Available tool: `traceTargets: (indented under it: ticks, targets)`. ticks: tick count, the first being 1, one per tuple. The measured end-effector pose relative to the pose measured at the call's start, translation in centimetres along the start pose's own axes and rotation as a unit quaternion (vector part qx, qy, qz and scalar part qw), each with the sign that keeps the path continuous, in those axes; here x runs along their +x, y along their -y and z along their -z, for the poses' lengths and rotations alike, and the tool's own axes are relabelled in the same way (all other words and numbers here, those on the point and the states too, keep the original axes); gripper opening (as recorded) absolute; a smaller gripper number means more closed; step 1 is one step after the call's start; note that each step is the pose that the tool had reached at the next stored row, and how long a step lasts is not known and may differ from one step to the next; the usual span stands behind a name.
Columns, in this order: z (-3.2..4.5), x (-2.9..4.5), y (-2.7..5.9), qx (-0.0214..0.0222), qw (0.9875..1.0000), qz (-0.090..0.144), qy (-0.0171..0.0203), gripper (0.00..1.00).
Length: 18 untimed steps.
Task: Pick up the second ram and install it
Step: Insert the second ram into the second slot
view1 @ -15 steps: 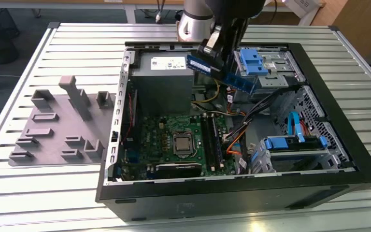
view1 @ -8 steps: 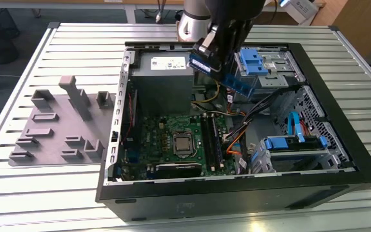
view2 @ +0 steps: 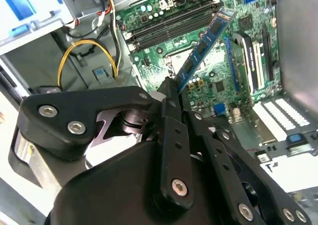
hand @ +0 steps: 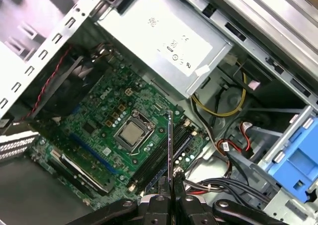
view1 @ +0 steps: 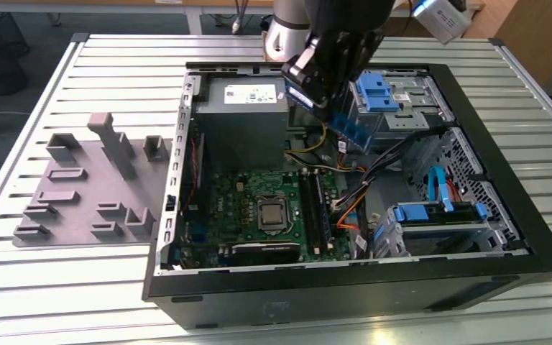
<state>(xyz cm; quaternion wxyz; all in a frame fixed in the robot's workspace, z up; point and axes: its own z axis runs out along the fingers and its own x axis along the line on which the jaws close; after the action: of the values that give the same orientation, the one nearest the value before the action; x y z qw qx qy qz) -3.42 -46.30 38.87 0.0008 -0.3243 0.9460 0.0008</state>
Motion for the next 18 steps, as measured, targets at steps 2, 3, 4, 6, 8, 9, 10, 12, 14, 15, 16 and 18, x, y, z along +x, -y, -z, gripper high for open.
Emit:
traceTargets:
  ticks: [2,3,4,6,8,9,10,12,14,15,16,18]
  targets:
    - [-0.06,0.0,0.0,0.0001,0.9999,-0.015,0.0,0.14]
    - [-0.08,0.0,0.0,0.0001,0.9997,-0.022,0.0,0.14]
    - [-0.11,-0.01,-0.01,0.0001,0.9996,-0.03,0.0001,0.14]
    - [-0.18,-0.01,-0.01,0.0002,0.999,-0.045,0.0001,0.14]
    - [-0.24,-0.01,-0.02,0.0002,0.9983,-0.059,0.0001,0.14]
    - [-0.28,-0.02,-0.02,0.0003,0.9978,-0.066,0.0001,0.14]
    - [-0.32,-0.02,-0.03,0.0002,0.9973,-0.074,0.0002,0.14]
    - [-0.42,-0.03,-0.04,0.0003,0.996,-0.089,0.0002,0.14]
    - [-0.53,-0.03,-0.04,0.0003,0.9944,-0.105,0.0002,0.14]
    - [-0.59,-0.05,-0.05,0.0004,0.9937,-0.112,0.0001,0.14]
    - [-0.67,-0.14,0.0,0.0004,0.9933,-0.115,0.0002,0.14]
    - [-0.82,-0.55,0.29,0.0004,0.9931,-0.117,0.0002,0.14]
